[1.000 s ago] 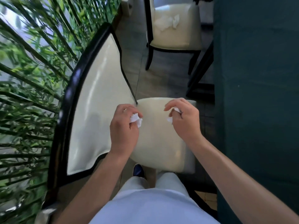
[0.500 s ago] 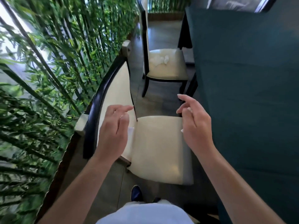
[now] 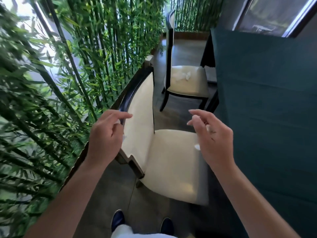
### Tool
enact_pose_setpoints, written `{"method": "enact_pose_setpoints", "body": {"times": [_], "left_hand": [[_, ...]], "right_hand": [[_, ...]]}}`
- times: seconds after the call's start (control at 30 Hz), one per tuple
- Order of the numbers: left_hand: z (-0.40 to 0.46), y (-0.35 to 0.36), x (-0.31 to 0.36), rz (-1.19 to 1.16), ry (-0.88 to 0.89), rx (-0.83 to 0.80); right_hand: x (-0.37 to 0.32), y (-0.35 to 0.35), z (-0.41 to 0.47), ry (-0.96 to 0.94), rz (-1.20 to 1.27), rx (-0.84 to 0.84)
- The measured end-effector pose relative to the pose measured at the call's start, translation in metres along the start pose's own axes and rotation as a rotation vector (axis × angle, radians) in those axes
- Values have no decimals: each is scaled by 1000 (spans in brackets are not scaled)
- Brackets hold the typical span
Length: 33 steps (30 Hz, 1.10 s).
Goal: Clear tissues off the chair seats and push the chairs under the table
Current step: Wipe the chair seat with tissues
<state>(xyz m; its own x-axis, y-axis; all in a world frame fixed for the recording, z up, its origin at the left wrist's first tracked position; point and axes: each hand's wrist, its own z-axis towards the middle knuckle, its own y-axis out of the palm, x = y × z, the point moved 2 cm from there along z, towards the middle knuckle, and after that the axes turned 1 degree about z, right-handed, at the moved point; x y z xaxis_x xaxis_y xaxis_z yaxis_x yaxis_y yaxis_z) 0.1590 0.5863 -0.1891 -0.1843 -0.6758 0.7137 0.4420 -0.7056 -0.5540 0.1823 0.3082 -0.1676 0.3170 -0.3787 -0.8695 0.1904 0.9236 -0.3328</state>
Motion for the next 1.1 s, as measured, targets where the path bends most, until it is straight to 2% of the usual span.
{"method": "enact_pose_setpoints", "body": {"times": [0.17, 0.43, 0.53, 0.73, 1.1], "left_hand": [[25, -38, -26, 115, 40, 52], [92, -117, -94, 207, 236, -46], [120, -132, -106, 229, 281, -69], [177, -110, -111, 242, 442, -122], [271, -50, -123, 268, 477, -179]], "right_hand": [[-22, 44, 0, 21, -67, 5], [-53, 141, -2, 6, -313, 57], [-70, 167, -2, -13, -357, 124], [-74, 183, 21, -7, -454, 225], [-33, 195, 107, 19, -513, 262]]}}
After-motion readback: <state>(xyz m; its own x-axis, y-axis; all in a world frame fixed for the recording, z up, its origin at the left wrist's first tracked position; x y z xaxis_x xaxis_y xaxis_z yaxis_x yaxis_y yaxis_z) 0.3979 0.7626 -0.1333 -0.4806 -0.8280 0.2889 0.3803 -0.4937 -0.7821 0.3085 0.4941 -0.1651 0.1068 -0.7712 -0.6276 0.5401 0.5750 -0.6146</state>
